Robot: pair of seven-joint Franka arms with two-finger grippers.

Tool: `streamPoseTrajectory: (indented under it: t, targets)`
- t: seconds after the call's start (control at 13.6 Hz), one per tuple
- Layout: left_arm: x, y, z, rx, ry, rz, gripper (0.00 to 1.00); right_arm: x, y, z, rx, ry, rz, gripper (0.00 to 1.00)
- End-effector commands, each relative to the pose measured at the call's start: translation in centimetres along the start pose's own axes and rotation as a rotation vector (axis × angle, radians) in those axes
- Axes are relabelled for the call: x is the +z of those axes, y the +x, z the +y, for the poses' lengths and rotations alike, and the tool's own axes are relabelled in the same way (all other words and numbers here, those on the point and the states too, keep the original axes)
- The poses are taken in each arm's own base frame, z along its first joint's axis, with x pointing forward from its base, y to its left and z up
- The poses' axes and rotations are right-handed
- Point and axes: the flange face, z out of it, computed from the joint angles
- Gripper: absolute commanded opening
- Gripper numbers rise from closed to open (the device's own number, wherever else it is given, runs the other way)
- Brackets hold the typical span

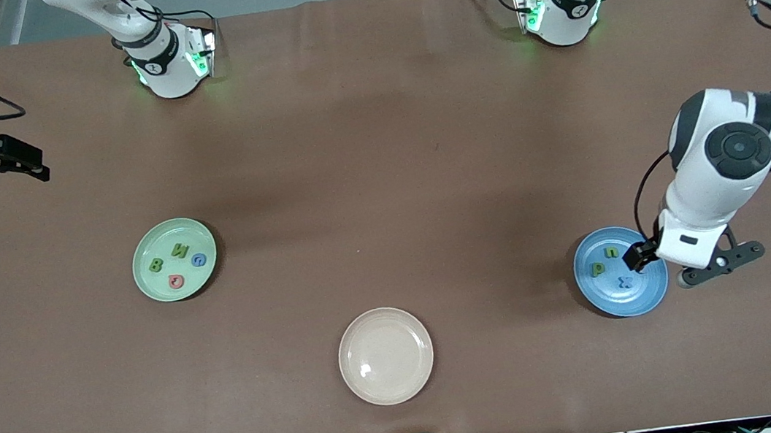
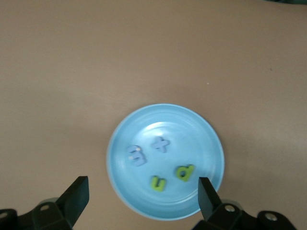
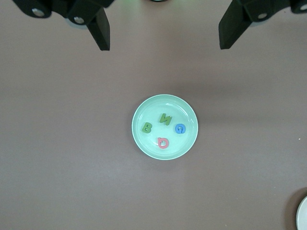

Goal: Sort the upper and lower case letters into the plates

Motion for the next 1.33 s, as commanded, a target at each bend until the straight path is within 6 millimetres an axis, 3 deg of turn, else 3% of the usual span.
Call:
streamPoseTrajectory:
  t: [0.0, 0.52, 0.66, 0.81, 0.96, 1.1, 1.25]
  targets:
    - [-5.6, -0.2, -0.7, 0.084, 0.057, -0.013, 1.00, -0.1, -1.8, 0.2, -0.002, -0.008, 0.003, 1.00]
    - [-17.4, -1.0, -2.4, 0.181, -0.043, -0.131, 1.00, 0.0, -1.3, 0.6, 0.016, 0.029, 0.020, 1.00]
    - [-21.3, -2.6, -3.4, 0.199, -0.055, -0.127, 1.00, 0.0, -1.3, 0.7, 0.018, 0.031, 0.022, 1.00]
    - [-23.9, -4.2, -4.6, 0.187, -0.083, -0.167, 1.00, -0.1, -1.2, 0.6, 0.016, 0.030, 0.031, 1.00]
    - [-26.1, -5.4, -6.7, 0.195, -0.110, -0.194, 1.00, 0.0, -1.2, 0.3, 0.022, 0.030, 0.028, 1.00]
    - [-26.9, -6.7, -9.4, 0.206, -0.160, -0.229, 1.00, 0.1, -1.2, 0.1, 0.044, 0.030, 0.023, 1.00]
    - [-27.1, -8.1, -10.8, 0.222, -0.169, -0.234, 1.00, 0.1, -1.2, 0.3, 0.047, 0.030, 0.023, 1.00]
